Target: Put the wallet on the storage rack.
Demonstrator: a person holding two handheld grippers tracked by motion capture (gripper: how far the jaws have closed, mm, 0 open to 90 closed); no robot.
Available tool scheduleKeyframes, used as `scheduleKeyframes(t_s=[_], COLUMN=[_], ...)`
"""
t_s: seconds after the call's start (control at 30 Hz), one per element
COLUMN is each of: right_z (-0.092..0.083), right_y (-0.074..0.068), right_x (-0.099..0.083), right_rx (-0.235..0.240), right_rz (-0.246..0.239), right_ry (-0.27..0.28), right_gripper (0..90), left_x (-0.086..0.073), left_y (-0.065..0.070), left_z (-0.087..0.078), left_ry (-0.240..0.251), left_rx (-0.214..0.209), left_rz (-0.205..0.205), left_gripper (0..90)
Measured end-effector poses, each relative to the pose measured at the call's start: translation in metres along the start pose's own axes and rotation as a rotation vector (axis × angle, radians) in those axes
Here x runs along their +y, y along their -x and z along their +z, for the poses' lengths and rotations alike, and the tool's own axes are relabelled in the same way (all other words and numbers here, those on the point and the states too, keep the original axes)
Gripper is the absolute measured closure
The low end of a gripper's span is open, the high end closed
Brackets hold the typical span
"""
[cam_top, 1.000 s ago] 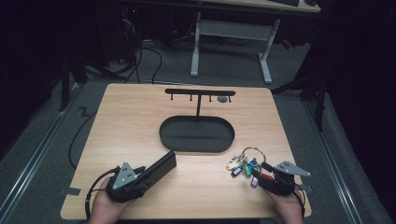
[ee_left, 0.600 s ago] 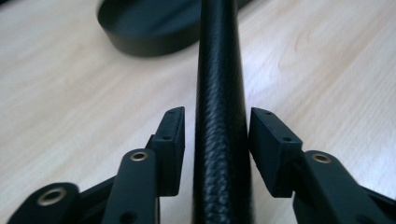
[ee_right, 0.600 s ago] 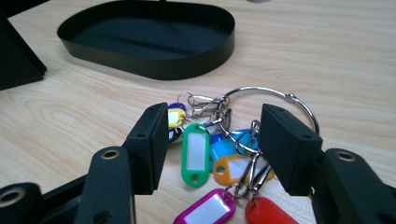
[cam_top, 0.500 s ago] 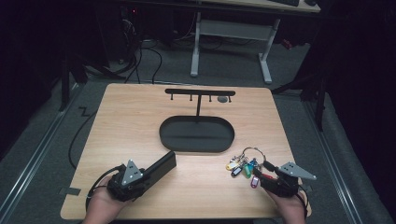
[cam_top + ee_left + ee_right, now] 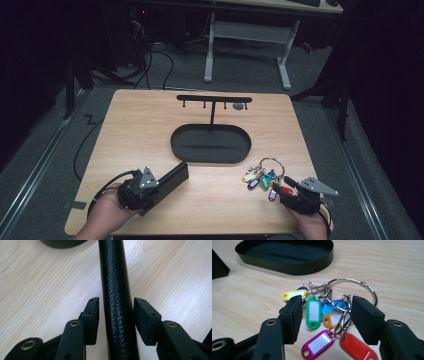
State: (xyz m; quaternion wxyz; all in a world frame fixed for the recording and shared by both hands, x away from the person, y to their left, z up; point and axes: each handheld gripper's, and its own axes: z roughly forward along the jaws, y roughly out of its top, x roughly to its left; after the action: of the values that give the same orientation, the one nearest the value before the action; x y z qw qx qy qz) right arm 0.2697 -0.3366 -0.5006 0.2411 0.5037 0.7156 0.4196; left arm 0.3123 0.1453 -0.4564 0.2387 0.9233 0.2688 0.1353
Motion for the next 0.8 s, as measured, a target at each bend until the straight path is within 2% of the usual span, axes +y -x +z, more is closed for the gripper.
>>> scheduleKeyframes(t_s=[0.03, 0.17, 0.27, 0.4, 0.53, 0.67, 0.8], right_z=[0.001, 0.001, 0.005, 0.014, 0.012, 0.009, 0.012], right_y=[-0.001, -0.001, -0.002, -0.005, -0.003, -0.002, -0.004], right_x=[0.000, 0.002, 0.005, 0.005, 0.004, 0.006, 0.007], right_rx=[0.006, 0.013, 0.023, 0.044, 0.043, 0.035, 0.044], right_rz=[-0.006, -0.003, -0.007, -0.016, -0.015, -0.009, -0.015], right_ry=[-0.005, 0.002, 0.010, -0.017, -0.017, -0.003, -0.004], right_gripper=[44.0, 43.9, 43.8, 43.6, 43.6, 43.5, 43.5], left_x=[0.003, 0.008, 0.013, 0.019, 0.028, 0.035, 0.038], left_y=[0.001, 0.002, 0.002, 0.001, 0.001, 0.001, 0.000], left_z=[-0.002, -0.006, -0.010, -0.011, -0.006, -0.003, -0.001], left_ry=[-0.026, -0.060, -0.079, -0.113, -0.183, -0.225, -0.239], left_rx=[0.006, 0.012, 0.003, -0.027, -0.025, -0.028, -0.042], left_rz=[0.008, 0.011, 0.012, -0.003, 0.037, 0.053, 0.053], left_gripper=[57.3, 56.6, 56.8, 54.1, 52.4, 57.6, 63.0])
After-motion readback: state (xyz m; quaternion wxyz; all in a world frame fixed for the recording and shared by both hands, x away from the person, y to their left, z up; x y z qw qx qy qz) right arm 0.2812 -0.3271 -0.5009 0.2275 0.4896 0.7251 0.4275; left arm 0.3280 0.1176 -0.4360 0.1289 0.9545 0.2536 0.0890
